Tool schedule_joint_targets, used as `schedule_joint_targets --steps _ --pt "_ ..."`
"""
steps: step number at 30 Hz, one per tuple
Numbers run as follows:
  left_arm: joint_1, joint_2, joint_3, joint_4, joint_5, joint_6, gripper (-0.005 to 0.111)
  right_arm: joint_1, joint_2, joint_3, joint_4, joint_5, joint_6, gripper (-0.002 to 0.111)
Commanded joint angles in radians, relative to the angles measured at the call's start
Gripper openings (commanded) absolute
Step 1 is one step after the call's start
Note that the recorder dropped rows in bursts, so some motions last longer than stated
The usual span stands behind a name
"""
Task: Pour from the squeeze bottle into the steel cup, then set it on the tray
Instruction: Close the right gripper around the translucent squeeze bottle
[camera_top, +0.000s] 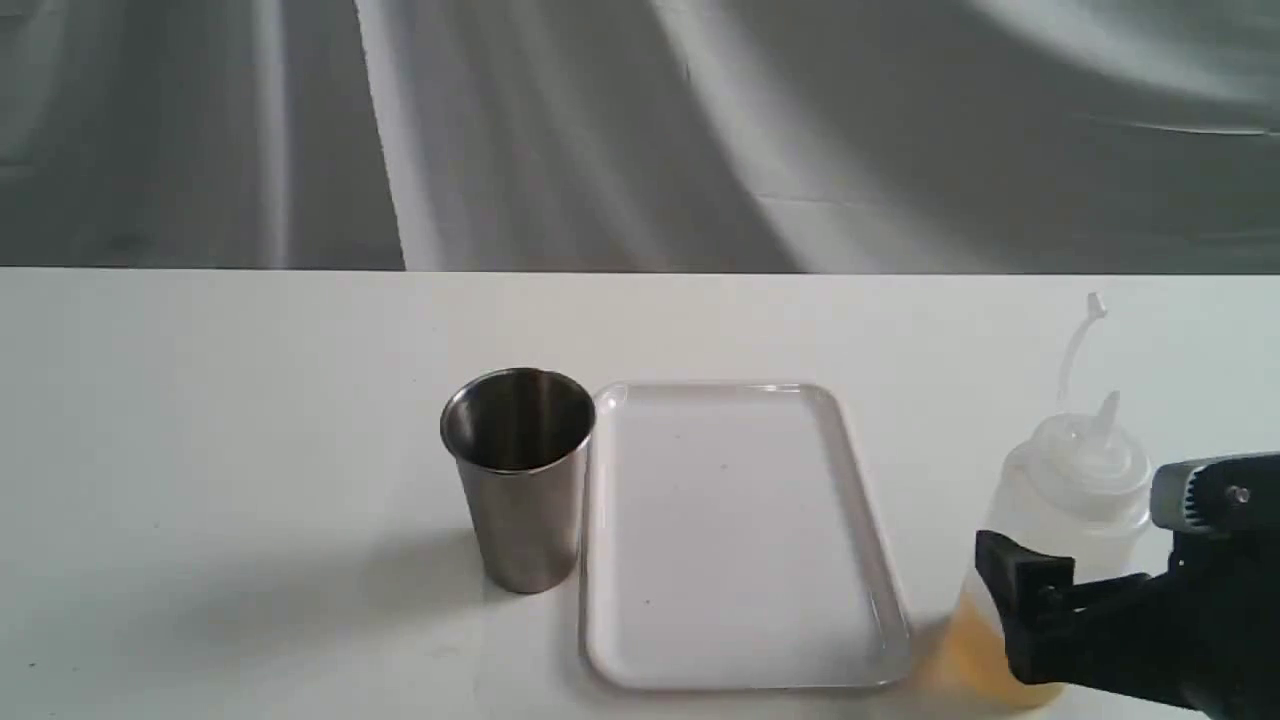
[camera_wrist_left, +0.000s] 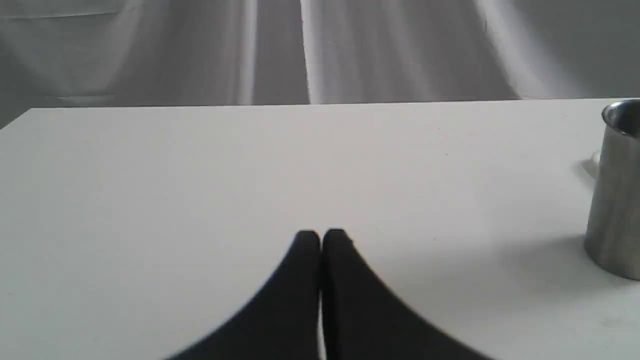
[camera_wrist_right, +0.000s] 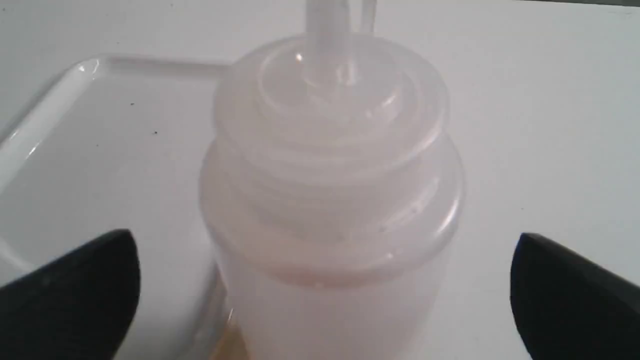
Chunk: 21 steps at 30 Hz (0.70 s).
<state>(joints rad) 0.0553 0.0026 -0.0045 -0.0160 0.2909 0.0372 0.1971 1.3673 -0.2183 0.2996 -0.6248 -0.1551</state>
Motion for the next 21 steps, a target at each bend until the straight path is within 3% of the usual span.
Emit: schedule_joint_targets --steps 1,21 --pt "-0.008 -0.003 0.004 -0.001 -0.007 -0.004 0.000 0.004 0.035 -0.006 -0.028 -0.051 0.009 0.105" --pt "-0.008 -0.003 0.004 -0.001 -0.007 -0.005 0.000 0.004 0.220 -0.006 -0.032 -0.237 0.046 0.105"
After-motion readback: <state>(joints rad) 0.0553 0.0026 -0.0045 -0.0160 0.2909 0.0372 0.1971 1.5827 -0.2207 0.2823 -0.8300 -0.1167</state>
